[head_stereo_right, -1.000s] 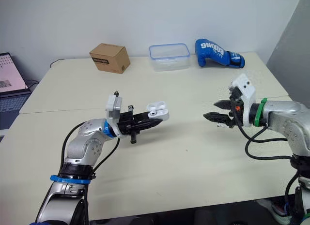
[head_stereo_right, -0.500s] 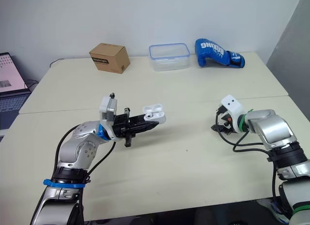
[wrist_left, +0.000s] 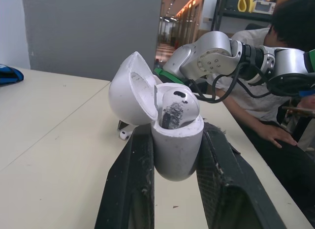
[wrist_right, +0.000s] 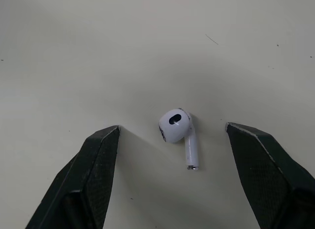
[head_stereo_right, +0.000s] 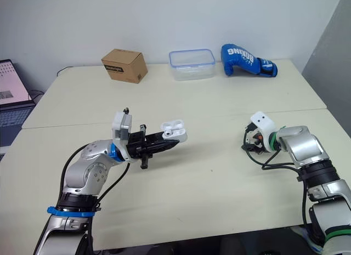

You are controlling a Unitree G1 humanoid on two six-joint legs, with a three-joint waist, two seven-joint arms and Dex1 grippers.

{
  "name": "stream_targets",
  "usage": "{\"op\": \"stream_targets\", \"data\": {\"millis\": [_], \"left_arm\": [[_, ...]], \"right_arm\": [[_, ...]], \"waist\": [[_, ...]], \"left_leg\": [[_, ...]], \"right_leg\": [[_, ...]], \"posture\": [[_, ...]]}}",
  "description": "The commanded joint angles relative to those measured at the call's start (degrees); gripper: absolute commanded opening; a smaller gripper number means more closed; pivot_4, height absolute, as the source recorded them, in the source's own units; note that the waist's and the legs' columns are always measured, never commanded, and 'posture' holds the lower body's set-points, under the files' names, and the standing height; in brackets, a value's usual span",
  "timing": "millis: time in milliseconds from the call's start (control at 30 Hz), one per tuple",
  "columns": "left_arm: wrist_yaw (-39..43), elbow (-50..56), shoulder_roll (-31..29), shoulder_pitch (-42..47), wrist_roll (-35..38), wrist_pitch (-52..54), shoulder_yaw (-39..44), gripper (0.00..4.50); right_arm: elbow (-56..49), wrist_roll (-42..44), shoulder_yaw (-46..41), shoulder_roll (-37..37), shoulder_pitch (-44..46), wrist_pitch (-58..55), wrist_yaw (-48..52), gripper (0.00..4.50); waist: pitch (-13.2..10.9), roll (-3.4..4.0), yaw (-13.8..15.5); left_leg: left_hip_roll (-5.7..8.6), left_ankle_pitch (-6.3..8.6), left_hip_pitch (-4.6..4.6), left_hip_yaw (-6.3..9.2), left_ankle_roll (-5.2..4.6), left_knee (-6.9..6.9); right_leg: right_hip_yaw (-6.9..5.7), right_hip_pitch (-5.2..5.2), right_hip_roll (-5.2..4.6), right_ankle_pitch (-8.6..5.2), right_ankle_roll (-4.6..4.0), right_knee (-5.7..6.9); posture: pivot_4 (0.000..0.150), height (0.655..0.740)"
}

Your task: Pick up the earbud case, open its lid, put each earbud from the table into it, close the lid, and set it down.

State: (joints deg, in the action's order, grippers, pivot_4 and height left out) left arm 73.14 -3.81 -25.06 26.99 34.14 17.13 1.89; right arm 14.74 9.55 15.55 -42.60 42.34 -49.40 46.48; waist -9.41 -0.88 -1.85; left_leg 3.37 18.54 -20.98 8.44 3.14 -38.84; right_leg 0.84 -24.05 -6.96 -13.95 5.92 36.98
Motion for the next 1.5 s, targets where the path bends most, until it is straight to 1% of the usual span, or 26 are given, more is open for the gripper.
{"op": "stream_targets", "data": {"millis": [33,100,133,167,400,533,633,833,1000,1100,1233,1500], "left_arm": [[0.0,2.5,-0.4,0.2,1.4,0.0,0.9,0.75],[0.0,2.5,-0.3,0.3,1.4,0.0,0.8,0.75],[0.0,2.5,-0.3,0.3,1.4,0.0,0.8,0.75],[0.0,2.5,-0.3,0.3,1.4,0.0,0.8,0.75],[-0.3,2.8,-0.3,0.2,1.4,0.1,0.8,0.75],[-0.4,3.0,-0.3,0.1,1.4,0.3,0.8,0.75],[-0.4,3.1,-0.4,0.0,1.3,0.3,0.8,0.75],[-0.1,3.0,-0.4,0.0,1.0,0.2,0.5,0.75],[0.2,2.6,-0.2,0.3,0.9,0.0,0.3,0.75],[0.2,2.7,0.0,0.3,0.8,-0.1,0.1,0.75],[-0.1,3.2,0.2,-0.2,0.8,-0.2,0.0,0.75],[-0.6,4.7,-0.3,-1.7,1.0,0.1,0.5,0.75]], "right_arm": [[0.0,-0.8,-0.8,0.5,0.9,-0.2,0.8,3.58],[0.3,-1.1,-0.9,0.8,1.0,-0.1,0.9,3.58],[0.5,-1.2,-1.0,0.9,1.1,-0.1,0.9,3.22],[0.7,-1.5,-1.0,1.0,1.1,0.1,1.0,3.02],[1.6,-2.7,-1.0,1.3,1.7,0.1,1.6,0.45],[1.6,-3.2,-0.5,0.7,1.6,0.3,2.7,0.41],[-1.1,-4.0,1.0,-1.8,0.7,3.9,6.6,0.41],[-8.0,-6.1,5.0,-9.1,-0.3,16.1,19.4,0.41],[-11.5,-8.6,8.9,-12.2,-0.9,24.5,28.5,0.41],[-11.7,-10.6,10.5,-12.0,-0.6,27.3,31.3,0.41],[-9.4,-14.0,12.1,-10.7,0.1,30.1,32.0,0.41],[-6.0,-17.2,12.2,-8.9,0.3,32.7,33.3,0.41]], "waist": [[0.0,0.00,0.0],[0.0,0.00,0.0],[0.0,0.00,0.0],[0.0,0.00,0.0],[0.0,0.00,0.0],[0.0,0.00,0.0],[0.0,0.00,0.0],[0.0,0.01,0.0],[0.0,0.00,0.0],[0.0,0.00,0.0],[0.0,0.00,0.0],[0.0,0.00,0.1]], "left_leg": [[0.00,0.00,0.00,0.00,0.00,0.00],[0.00,0.00,0.00,0.00,0.00,0.00],[0.00,0.00,0.00,0.00,0.00,0.00],[0.00,0.00,0.00,0.00,0.00,0.00],[0.01,0.00,0.01,0.00,0.00,-0.01],[0.01,0.00,0.00,0.00,0.00,-0.01],[0.01,0.00,0.00,0.00,0.00,-0.01],[0.00,0.00,-0.01,-0.02,0.00,0.00],[-0.01,0.00,0.01,-0.03,0.00,0.00],[-0.01,0.00,0.01,-0.04,0.00,0.00],[-0.01,0.00,0.00,-0.02,0.01,0.00],[-0.01,0.00,0.00,-0.02,0.01,0.00]], "right_leg": [[0.01,0.00,0.00,0.00,0.00,0.00],[0.01,0.00,0.00,0.00,0.00,0.00],[0.00,0.00,0.00,0.00,0.00,0.00],[0.00,0.00,0.00,0.00,0.00,0.00],[0.00,0.01,0.00,0.00,0.00,0.00],[0.00,0.01,0.00,0.00,0.00,-0.01],[0.00,0.01,0.00,0.00,0.00,0.00],[-0.01,-0.01,0.00,0.00,0.00,-0.02],[0.00,0.01,0.00,0.00,0.00,-0.01],[0.00,0.01,0.00,0.00,0.01,-0.02],[0.00,0.01,0.00,0.00,0.01,-0.02],[0.00,0.00,0.00,0.00,0.00,-0.02]], "posture": [[0.150,0.7307],[0.150,0.7307],[0.150,0.7307],[0.150,0.7307],[0.150,0.7307],[0.150,0.7307],[0.150,0.7307],[0.150,0.7307],[0.150,0.7307],[0.150,0.7307],[0.150,0.7307],[0.150,0.7307]]}}
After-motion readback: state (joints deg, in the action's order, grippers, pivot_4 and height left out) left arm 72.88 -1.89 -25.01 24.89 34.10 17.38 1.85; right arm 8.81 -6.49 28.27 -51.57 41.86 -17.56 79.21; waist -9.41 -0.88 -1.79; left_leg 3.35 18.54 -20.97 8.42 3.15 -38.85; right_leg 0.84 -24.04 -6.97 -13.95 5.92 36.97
